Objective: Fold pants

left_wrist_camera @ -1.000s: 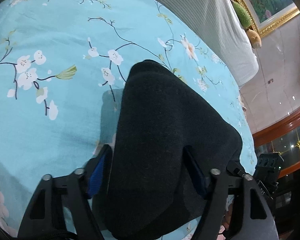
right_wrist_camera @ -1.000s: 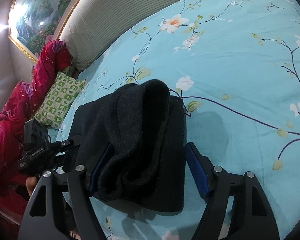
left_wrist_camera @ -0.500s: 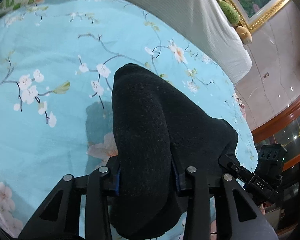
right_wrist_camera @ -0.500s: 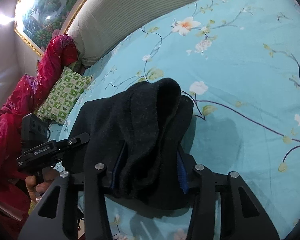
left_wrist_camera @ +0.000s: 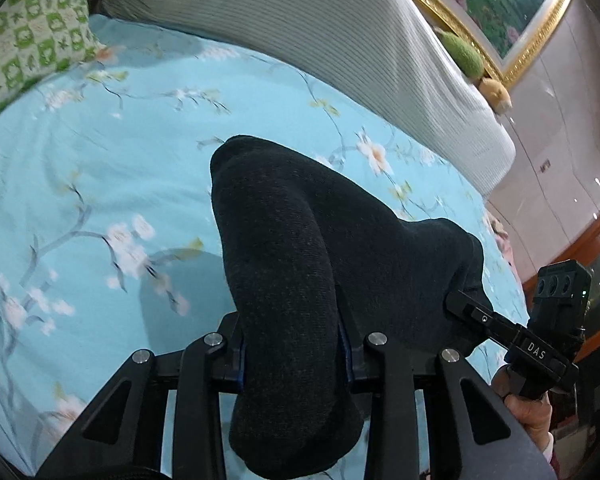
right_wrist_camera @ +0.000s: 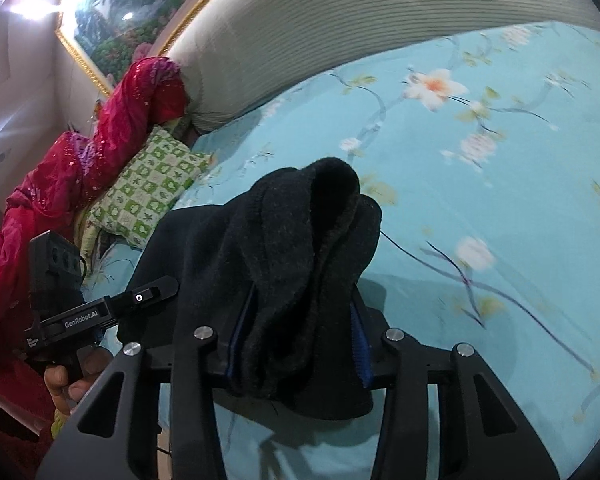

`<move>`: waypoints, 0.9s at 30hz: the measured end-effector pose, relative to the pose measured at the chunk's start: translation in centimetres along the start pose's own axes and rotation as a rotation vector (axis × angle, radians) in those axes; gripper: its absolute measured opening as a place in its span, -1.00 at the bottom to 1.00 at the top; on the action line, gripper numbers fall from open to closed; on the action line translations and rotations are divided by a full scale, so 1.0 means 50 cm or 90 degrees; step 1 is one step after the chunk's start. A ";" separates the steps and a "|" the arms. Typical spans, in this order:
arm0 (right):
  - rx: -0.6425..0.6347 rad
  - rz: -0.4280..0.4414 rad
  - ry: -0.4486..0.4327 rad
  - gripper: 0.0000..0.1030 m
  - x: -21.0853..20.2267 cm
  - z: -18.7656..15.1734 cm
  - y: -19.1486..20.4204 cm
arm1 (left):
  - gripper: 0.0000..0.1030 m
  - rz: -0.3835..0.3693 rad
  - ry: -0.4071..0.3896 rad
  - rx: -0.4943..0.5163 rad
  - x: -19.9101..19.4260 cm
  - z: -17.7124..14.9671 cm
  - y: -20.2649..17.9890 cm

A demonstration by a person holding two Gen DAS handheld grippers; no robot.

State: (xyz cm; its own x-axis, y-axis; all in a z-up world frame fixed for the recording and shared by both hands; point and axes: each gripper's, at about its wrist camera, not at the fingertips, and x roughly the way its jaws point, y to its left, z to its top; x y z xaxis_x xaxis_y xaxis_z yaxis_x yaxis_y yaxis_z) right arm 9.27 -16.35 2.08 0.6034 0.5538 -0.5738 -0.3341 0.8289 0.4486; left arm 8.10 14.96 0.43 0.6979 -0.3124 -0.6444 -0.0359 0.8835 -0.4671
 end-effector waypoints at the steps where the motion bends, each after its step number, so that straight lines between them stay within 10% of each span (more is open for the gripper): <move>1: -0.003 0.002 0.001 -0.13 0.010 0.007 0.004 | -0.36 0.006 -0.003 -0.002 -0.002 0.009 0.008; 27: -0.023 0.020 0.056 -0.13 0.209 0.104 0.027 | -0.36 0.079 -0.009 -0.020 0.055 0.109 0.131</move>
State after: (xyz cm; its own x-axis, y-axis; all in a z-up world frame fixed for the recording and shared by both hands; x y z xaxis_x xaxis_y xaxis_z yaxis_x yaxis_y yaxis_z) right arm 18.88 -9.84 0.28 0.5264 0.5836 -0.6183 -0.3793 0.8120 0.4436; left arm 13.70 21.78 -1.12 0.6973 -0.1962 -0.6895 -0.1442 0.9038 -0.4030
